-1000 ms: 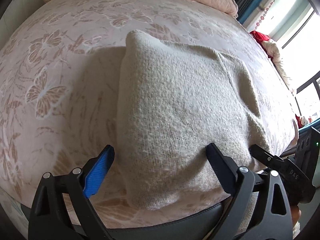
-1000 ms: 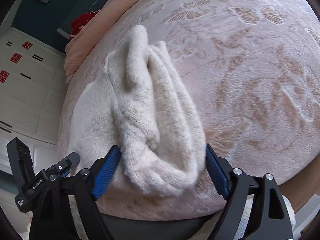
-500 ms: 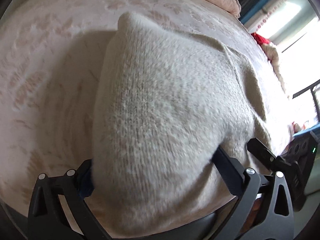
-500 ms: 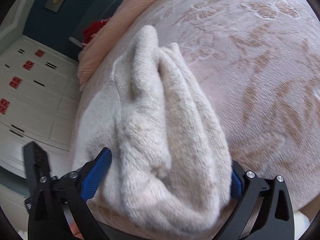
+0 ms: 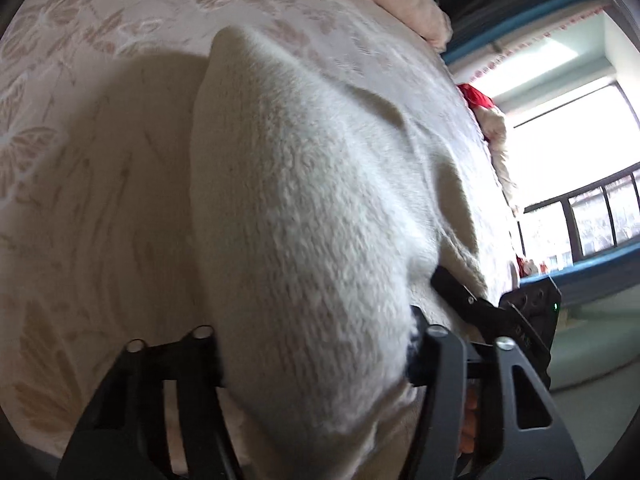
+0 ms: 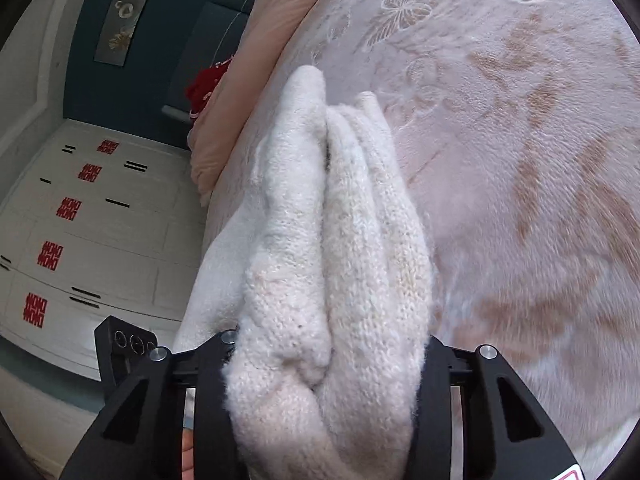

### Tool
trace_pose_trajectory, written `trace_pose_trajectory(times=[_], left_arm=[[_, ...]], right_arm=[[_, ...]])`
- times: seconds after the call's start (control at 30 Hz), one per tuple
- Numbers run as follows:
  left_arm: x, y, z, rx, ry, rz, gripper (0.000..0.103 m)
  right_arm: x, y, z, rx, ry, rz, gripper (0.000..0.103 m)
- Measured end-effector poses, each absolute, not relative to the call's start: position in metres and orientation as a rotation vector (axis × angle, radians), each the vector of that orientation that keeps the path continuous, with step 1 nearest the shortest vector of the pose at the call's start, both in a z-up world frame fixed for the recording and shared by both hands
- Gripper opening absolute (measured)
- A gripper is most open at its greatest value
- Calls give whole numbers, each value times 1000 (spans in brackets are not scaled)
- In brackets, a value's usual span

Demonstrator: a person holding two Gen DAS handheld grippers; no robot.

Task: Fold small clothes
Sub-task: 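Grasp the sweater bundle's side edges with both tools, pinching it between them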

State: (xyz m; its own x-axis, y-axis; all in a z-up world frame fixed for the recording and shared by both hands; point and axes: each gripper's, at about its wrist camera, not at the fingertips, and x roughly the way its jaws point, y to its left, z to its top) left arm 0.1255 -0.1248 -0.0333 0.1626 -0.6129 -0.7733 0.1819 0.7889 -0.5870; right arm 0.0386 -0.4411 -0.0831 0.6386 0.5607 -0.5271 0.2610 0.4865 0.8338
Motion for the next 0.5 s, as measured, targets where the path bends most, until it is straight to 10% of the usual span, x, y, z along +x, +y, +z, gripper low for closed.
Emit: trace_pose_trajectory(times=[0.17, 0.5], left_arm=[[88, -114, -23, -413, 1351, -659, 54], [63, -119, -65, -375, 1440, -542, 94]], right_arm=[[-1, -442, -66, 981, 982, 211, 40], [-10, -424, -79, 871, 1069, 138, 54]])
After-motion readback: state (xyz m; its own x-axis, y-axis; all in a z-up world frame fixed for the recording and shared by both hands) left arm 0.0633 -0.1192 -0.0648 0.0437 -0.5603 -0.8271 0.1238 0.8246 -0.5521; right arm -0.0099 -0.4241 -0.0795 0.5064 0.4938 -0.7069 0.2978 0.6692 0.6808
